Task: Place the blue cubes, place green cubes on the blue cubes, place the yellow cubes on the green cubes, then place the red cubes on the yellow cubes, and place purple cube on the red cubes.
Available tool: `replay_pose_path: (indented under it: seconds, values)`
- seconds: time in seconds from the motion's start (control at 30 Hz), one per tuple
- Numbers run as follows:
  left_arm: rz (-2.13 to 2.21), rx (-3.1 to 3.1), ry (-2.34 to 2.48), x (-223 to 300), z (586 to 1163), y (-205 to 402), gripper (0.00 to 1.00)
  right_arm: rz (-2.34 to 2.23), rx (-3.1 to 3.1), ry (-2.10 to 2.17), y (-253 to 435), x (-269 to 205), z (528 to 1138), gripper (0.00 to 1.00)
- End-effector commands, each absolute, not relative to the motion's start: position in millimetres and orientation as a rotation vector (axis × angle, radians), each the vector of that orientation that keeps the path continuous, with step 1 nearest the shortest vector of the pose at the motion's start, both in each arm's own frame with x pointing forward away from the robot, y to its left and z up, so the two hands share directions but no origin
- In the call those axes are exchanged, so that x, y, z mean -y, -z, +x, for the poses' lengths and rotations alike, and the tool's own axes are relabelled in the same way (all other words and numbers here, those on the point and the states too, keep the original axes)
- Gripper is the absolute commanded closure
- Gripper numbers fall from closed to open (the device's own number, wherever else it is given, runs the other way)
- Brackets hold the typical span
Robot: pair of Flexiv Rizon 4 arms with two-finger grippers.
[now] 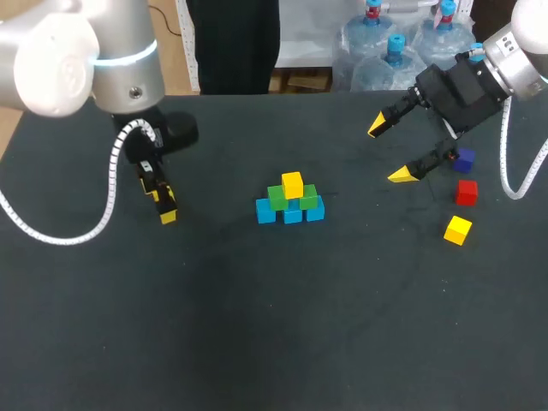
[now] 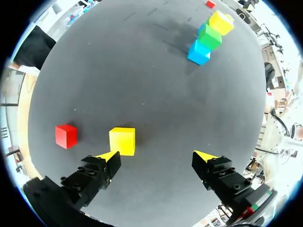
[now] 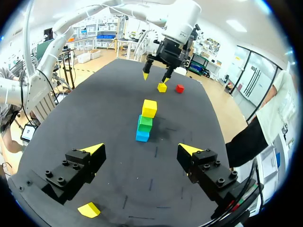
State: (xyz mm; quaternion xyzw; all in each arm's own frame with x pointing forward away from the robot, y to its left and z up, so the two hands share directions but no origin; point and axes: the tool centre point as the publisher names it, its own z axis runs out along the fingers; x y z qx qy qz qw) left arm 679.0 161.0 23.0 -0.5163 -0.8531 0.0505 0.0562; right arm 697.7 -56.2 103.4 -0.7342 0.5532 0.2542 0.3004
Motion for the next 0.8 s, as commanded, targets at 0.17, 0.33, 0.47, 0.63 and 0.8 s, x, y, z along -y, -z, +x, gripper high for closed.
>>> replay_pose_path:
  seconds: [0.17, 0.33, 0.47, 0.63, 0.8]
  values:
    - [-1.571, 2.588, -0.159, -159.4, 680.4, -17.2, 0.0, -1.948, -1.467, -0.674, -103.0, 56.1, 697.6, 0.0]
    - [-1.577, 2.582, -0.155, -156.8, 684.7, -16.3, 0.0, -1.948, -1.467, -0.674, -103.0, 56.1, 697.6, 0.0]
    - [-1.585, 2.574, -0.146, -153.0, 687.9, -16.1, 0.0, -1.948, -1.467, -0.674, -103.0, 56.1, 697.6, 0.0]
    - [-1.592, 2.572, -0.146, -149.1, 687.5, -13.9, 0.0, -1.948, -1.467, -0.674, -103.0, 56.1, 697.6, 0.0]
    - [-1.585, 2.583, -0.15, -147.7, 684.5, -11.9, 0.0, -1.948, -1.467, -0.674, -103.0, 56.1, 697.6, 0.0]
